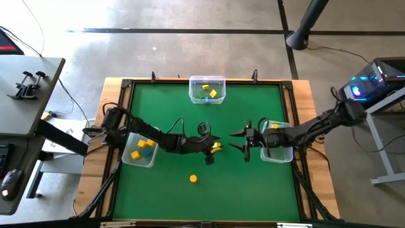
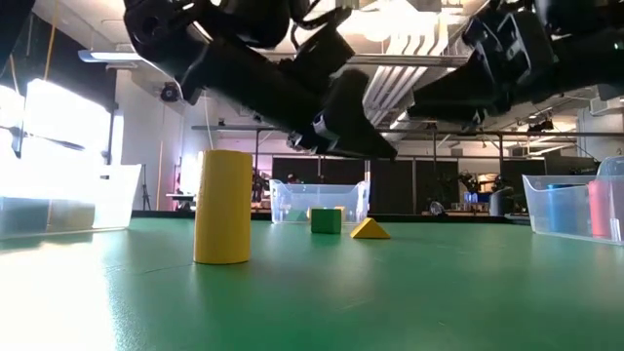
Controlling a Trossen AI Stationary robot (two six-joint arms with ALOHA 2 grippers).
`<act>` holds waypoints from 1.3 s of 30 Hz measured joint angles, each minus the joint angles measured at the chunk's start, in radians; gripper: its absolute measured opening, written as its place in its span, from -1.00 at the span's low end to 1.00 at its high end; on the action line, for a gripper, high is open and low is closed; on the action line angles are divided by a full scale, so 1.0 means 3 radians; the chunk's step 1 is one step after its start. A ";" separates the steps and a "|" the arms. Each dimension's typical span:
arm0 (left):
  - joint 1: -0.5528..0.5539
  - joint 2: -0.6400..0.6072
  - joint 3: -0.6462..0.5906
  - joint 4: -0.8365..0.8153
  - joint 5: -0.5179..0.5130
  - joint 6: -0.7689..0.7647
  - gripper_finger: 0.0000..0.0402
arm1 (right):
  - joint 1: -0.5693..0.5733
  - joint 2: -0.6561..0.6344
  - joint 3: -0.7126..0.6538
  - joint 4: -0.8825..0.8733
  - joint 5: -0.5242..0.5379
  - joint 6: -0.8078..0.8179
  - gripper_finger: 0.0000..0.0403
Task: Sort blocks by size
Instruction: Put the green square block into the left transparent bin
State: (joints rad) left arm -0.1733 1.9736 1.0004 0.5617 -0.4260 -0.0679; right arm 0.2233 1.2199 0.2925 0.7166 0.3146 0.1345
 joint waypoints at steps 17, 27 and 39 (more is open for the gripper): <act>0.0412 0.0000 0.0000 -0.0346 -0.0120 -0.1002 0.20 | 0.0008 0.0278 0.0000 0.0040 0.0001 0.0147 -0.06; 0.0433 0.0000 0.0000 -0.0532 -0.0184 -0.1166 0.20 | 0.0008 0.0278 0.0000 0.0038 0.0001 0.0161 -0.06; 0.0341 0.0001 0.0000 -0.0857 -0.0450 -0.1439 0.20 | 0.0008 0.0278 0.0001 0.0033 0.0001 0.0161 -0.06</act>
State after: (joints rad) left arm -0.0712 1.9739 1.0004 0.3045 -0.5610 -0.4996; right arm 0.2256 1.3033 0.2928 0.7265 0.3149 0.1829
